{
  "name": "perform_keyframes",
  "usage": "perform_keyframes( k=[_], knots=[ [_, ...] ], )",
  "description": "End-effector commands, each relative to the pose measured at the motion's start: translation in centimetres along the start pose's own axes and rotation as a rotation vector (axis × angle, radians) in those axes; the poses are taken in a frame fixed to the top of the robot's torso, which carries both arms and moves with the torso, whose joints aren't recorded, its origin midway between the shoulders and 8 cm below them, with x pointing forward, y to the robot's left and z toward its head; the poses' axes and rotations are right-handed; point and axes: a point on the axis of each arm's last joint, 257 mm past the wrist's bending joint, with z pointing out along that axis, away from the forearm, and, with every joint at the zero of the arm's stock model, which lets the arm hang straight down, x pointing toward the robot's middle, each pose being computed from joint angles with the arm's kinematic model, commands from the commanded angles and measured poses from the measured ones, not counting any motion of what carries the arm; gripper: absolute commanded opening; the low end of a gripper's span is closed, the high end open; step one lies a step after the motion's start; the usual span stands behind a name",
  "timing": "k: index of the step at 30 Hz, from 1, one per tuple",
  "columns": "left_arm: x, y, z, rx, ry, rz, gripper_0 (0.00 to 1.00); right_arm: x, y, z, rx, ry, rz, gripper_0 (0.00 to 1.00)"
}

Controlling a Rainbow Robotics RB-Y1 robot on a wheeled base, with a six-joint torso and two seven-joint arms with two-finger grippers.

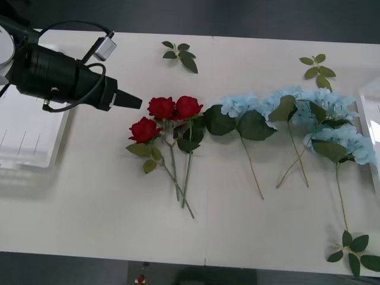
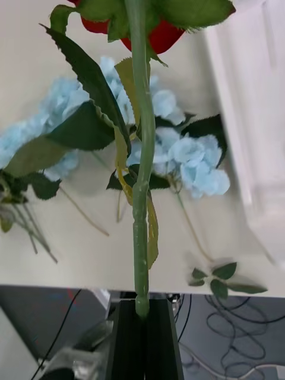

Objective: Put the red flowers into the right box and the blue flowers into the left box

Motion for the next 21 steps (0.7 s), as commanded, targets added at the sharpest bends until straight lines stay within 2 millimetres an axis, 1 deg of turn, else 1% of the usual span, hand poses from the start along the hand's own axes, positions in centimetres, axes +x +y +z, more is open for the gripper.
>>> perform_keyframes(
  k=[1, 3, 4, 5, 7, 8, 9, 11, 12, 13, 15, 16, 18, 21],
  knots=[
    [-0.5, 1.2, -1.6, -0.076, 0.048, -0.029, 1.0, -2.9, -1.2, 0.8, 0.122, -0.126, -0.048, 0.0],
    [0.3, 1.9, -1.8, -0.103, 0.08, -0.027, 1.0, -3.7, -2.3, 2.1, 0.157, -0.172, -0.074, 0.0],
    [0.9, 2.3, -1.8, -0.12, 0.102, -0.026, 1.0, -4.0, -3.5, 2.9, 0.195, -0.194, -0.092, 0.0],
    [1.1, 2.5, -1.9, -0.128, 0.112, -0.025, 1.0, -3.9, -4.1, 3.4, 0.212, -0.2, -0.096, 0.0],
    [2.3, 3.2, -2.1, -0.147, 0.156, -0.038, 1.0, -3.9, -6.5, 4.6, 0.292, -0.219, -0.136, 0.0],
    [2.6, 3.2, -2.2, -0.15, 0.166, -0.042, 1.0, -3.8, -7.0, 4.9, 0.314, -0.219, -0.148, 0.0],
    [3.2, 3.6, -2.3, -0.158, 0.184, -0.051, 1.0, -3.8, -8.0, 5.2, 0.358, -0.222, -0.174, 0.0],
    [4.0, 4.0, -2.5, -0.17, 0.211, -0.063, 1.0, -3.9, -9.0, 5.3, 0.407, -0.227, -0.207, 0.0],
    [4.6, 4.3, -2.6, -0.177, 0.233, -0.072, 1.0, -3.8, -10.0, 5.3, 0.446, -0.223, -0.224, 0.0],
    [4.9, 4.3, -2.6, -0.176, 0.243, -0.075, 1.0, -3.8, -10.5, 5.2, 0.466, -0.223, -0.231, 0.0],
    [6.1, 4.5, -2.5, -0.176, 0.281, -0.101, 1.0, -4.7, -12.0, 5.4, 0.541, -0.255, -0.29, 0.0],
    [6.3, 4.6, -2.5, -0.176, 0.286, -0.108, 1.0, -5.1, -12.2, 5.7, 0.557, -0.266, -0.309, 0.0],
    [7.2, 4.8, -2.1, -0.173, 0.311, -0.132, 1.0, -6.5, -13.6, 6.0, 0.625, -0.317, -0.376, 0.0],
    [8.1, 5.2, -1.2, -0.176, 0.325, -0.155, 1.0, -7.3, -15.1, 6.6, 0.654, -0.35, -0.396, 0.0]
  ],
)
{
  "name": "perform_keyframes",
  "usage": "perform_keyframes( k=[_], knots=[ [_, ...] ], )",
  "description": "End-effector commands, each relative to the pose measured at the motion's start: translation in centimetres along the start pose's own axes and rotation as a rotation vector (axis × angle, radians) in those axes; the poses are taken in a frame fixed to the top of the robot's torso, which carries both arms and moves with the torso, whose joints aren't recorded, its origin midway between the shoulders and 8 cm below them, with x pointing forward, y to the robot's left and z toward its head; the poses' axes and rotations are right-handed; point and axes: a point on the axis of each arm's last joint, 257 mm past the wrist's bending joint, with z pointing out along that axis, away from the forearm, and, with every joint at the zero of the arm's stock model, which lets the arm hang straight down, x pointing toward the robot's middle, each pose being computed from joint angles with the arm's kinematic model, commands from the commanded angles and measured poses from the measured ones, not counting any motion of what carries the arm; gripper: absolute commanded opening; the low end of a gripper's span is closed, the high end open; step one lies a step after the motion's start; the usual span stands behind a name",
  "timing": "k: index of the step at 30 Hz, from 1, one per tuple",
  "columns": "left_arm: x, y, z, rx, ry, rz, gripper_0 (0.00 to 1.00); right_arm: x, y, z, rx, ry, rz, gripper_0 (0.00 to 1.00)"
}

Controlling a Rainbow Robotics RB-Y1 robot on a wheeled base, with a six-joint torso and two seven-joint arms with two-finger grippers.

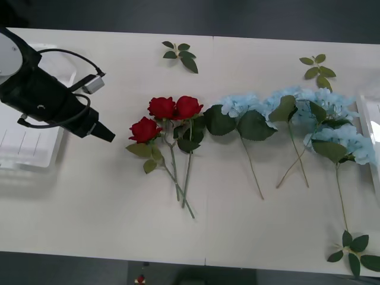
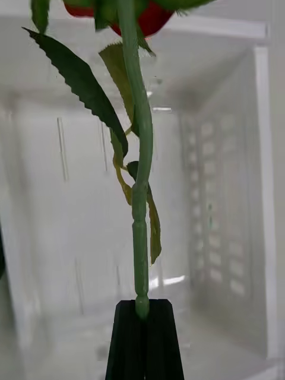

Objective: Put the red flowers into the right box and the blue flowers into the left box

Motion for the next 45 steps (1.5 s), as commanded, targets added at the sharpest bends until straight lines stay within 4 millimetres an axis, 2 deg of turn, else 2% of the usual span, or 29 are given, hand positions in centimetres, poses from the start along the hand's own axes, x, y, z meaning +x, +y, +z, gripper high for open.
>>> perform_keyframes(
  k=[1, 5, 9, 12, 13, 15, 16, 17, 19, 24, 27, 32, 34, 42, 45],
  knots=[
    [-1.8, -0.3, 0.5, -0.008, -0.015, -0.057, 1.0, -0.7, -1.2, 0.9, 0.044, -0.035, -0.056, 0.0],
    [-2.1, -0.7, 2.3, 0.015, -0.029, -0.088, 1.0, -0.3, -2.6, 1.8, 0.102, -0.029, -0.083, 0.0],
    [-2.7, -1.3, 4.0, 0.031, -0.039, -0.105, 1.0, 0.6, -3.2, 2.3, 0.116, -0.007, -0.077, 0.0],
    [-3.1, -1.7, 5.5, 0.052, -0.053, -0.134, 1.0, 0.3, -3.8, 2.3, 0.139, -0.019, -0.099, 0.03],
    [-3.3, -1.8, 5.8, 0.054, -0.056, -0.137, 1.0, 0.0, -4.0, 2.3, 0.144, -0.031, -0.107, 0.11],
    [-3.4, -1.9, 6.3, 0.05, -0.059, -0.137, 1.0, -0.8, -3.7, 2.4, 0.14, -0.064, -0.114, 0.41],
    [-3.4, -2.0, 6.6, 0.048, -0.058, -0.132, 1.0, -1.1, -3.6, 2.4, 0.138, -0.077, -0.117, 0.62],
    [-3.5, -2.2, 7.0, 0.047, -0.06, -0.13, 1.0, -1.3, -3.7, 2.4, 0.137, -0.085, -0.117, 0.79],
    [-3.3, -2.2, 7.6, 0.042, -0.058, -0.127, 1.0, -1.3, -3.7, 2.4, 0.139, -0.086, -0.12, 0.83],
    [-3.5, -2.2, 9.1, 0.019, -0.074, -0.113, 1.0, -1.0, -3.9, 2.4, 0.146, -0.076, -0.137, 0.83],
    [-3.3, -2.3, 9.7, 0.013, -0.072, -0.11, 1.0, -1.0, -3.0, 2.2, 0.131, -0.079, -0.159, 0.83],
    [-3.0, -2.3, 10.8, 0.002, -0.069, -0.108, 1.0, -0.4, 0.3, 1.4, 0.053, -0.043, -0.173, 0.84],
    [-3.0, -2.4, 11.0, 0.001, -0.072, -0.107, 1.0, -0.8, 2.1, 0.2, 0.014, -0.04, -0.202, 0.84],
    [-4.6, -3.3, 12.7, -0.011, -0.128, -0.109, 1.0, -0.5, 12.4, -6.1, -0.24, -0.012, -0.285, 0.83],
    [-5.2, -3.9, 13.8, -0.02, -0.146, -0.13, 1.0, -0.2, 17.1, -8.4, -0.367, -0.024, -0.301, 0.83]
  ],
)
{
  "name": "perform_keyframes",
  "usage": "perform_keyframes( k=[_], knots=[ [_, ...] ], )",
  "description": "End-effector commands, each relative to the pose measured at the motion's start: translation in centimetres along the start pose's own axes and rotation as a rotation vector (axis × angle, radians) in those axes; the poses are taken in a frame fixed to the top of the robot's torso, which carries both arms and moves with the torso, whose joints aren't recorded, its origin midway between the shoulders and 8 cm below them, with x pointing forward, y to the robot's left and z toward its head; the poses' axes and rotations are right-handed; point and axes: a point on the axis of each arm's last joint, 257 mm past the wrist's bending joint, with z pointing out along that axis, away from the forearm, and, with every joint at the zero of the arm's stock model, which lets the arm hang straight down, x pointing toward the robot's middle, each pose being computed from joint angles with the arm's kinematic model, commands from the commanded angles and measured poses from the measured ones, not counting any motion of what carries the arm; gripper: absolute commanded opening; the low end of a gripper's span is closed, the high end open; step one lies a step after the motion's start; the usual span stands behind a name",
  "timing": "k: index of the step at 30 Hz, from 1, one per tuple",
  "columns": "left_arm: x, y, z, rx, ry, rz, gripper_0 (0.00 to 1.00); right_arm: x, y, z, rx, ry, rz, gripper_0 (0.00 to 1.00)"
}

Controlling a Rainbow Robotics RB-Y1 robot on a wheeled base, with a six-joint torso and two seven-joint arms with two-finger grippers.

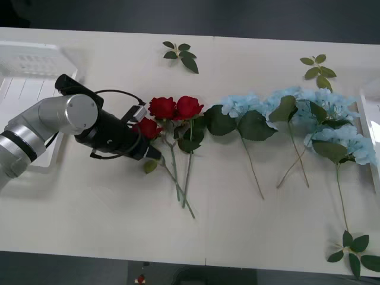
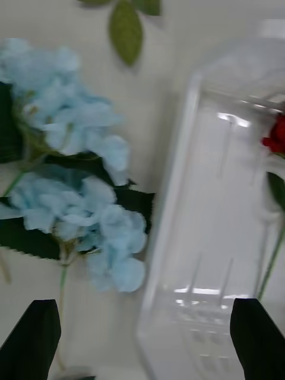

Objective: Put the red flowers into the right box and the blue flowers into the left box

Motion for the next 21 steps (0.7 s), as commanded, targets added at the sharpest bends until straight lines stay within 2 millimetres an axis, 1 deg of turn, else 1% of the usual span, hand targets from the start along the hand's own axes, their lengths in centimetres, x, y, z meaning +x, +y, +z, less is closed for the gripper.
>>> perform_keyframes(
  k=[1, 2, 3, 4, 6, 10, 11, 12, 13, 14, 15, 16, 17, 18, 19, 21],
  knots=[
    [-3.2, -1.6, 0.2, -0.015, -0.059, -0.02, 1.0, -1.7, 4.4, -2.2, -0.102, -0.039, -0.075, 0.83],
    [-3.6, -1.7, 0.5, -0.023, -0.073, -0.022, 1.0, -1.7, 6.6, -2.4, -0.151, -0.043, -0.091, 0.84],
    [-3.6, -1.8, 0.7, -0.026, -0.076, -0.023, 1.0, -1.6, 7.6, -2.5, -0.171, -0.043, -0.1, 0.83],
    [-3.7, -1.8, 1.0, -0.035, -0.085, -0.023, 1.0, -1.1, 9.2, -2.5, -0.205, -0.038, -0.111, 0.84],
    [-3.9, -1.8, 1.5, -0.048, -0.098, -0.024, 1.0, -0.4, 11.8, -2.6, -0.252, -0.051, -0.138, 0.86],
    [-3.9, -1.4, 1.6, -0.067, -0.103, -0.009, 1.0, 0.4, 13.9, -2.6, -0.293, -0.083, -0.154, 0.89],
    [-3.9, -1.3, 1.6, -0.07, -0.103, -0.005, 0.96, 0.5, 14.3, -2.6, -0.305, -0.091, -0.156, 0.89],
    [-4.0, -1.2, 1.6, -0.073, -0.103, -0.001, 0.81, 0.6, 14.9, -2.7, -0.317, -0.096, -0.16, 0.89],
    [-4.0, -1.1, 1.6, -0.077, -0.106, 0.003, 0.34, 0.7, 15.7, -2.8, -0.336, -0.108, -0.166, 0.89],
    [-4.1, -1.0, 1.6, -0.081, -0.108, 0.008, 0.01, 0.7, 16.5, -3.0, -0.354, -0.118, -0.168, 0.89],
    [-4.1, -1.0, 1.6, -0.081, -0.108, 0.008, 0.01, 0.7, 16.5, -3.0, -0.354, -0.118, -0.168, 0.89],
    [-4.1, -0.9, 1.5, -0.087, -0.108, 0.015, 0.0, 0.8, 18.2, -3.4, -0.394, -0.136, -0.17, 0.89],
    [-4.2, -0.8, 1.5, -0.089, -0.111, 0.019, 0.0, 1.0, 19.1, -3.6, -0.417, -0.143, -0.17, 0.89],
    [-4.1, -0.8, 1.6, -0.091, -0.11, 0.022, 0.0, 1.0, 19.5, -3.8, -0.428, -0.146, -0.167, 0.89],
    [-4.1, -0.7, 1.6, -0.095, -0.109, 0.028, 0.0, 1.3, 20.4, -4.0, -0.451, -0.148, -0.164, 0.89],
    [-4.2, -0.8, 1.6, -0.096, -0.111, 0.031, 0.0, 1.5, 21.5, -4.3, -0.485, -0.148, -0.151, 0.89]
  ],
)
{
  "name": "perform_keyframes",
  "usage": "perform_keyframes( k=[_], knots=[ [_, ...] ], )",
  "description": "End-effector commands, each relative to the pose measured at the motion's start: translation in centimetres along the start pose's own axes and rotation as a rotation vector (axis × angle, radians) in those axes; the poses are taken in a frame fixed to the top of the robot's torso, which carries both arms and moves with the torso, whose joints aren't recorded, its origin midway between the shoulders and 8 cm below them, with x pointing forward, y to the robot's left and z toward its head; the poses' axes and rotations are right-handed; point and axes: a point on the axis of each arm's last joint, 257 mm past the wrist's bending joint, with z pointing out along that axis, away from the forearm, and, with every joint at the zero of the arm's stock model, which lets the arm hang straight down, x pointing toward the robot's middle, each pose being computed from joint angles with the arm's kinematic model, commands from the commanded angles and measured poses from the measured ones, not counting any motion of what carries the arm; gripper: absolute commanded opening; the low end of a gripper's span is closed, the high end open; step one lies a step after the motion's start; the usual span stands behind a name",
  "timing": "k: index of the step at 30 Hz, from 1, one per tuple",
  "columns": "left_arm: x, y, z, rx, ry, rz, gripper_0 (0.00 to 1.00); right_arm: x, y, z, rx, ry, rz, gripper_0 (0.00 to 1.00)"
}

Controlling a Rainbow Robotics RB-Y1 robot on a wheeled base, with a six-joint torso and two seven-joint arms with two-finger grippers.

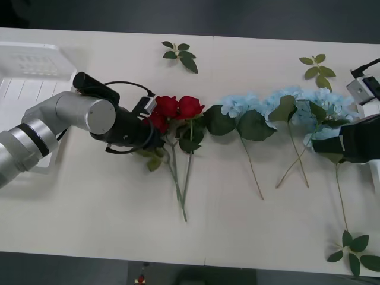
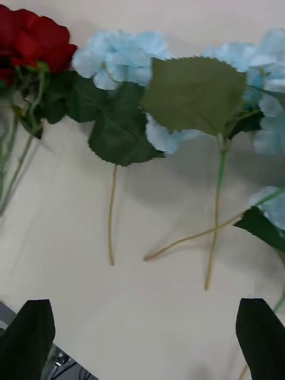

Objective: Put the red flowers into the right box and the blue flowers into the left box

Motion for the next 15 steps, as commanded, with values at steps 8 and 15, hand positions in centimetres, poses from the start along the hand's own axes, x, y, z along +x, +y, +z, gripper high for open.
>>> perform_keyframes(
  k=[8, 15],
  knots=[
    [-0.5, -0.6, 0.3, 0.001, -0.018, 0.008, 0.0, -1.4, 7.0, -0.1, -0.244, -0.044, 0.14, 0.89],
    [-1.0, -0.8, -0.2, 0.007, -0.011, 0.013, 0.0, -2.1, 8.1, 0.0, -0.292, -0.07, 0.181, 0.89]
  ],
)
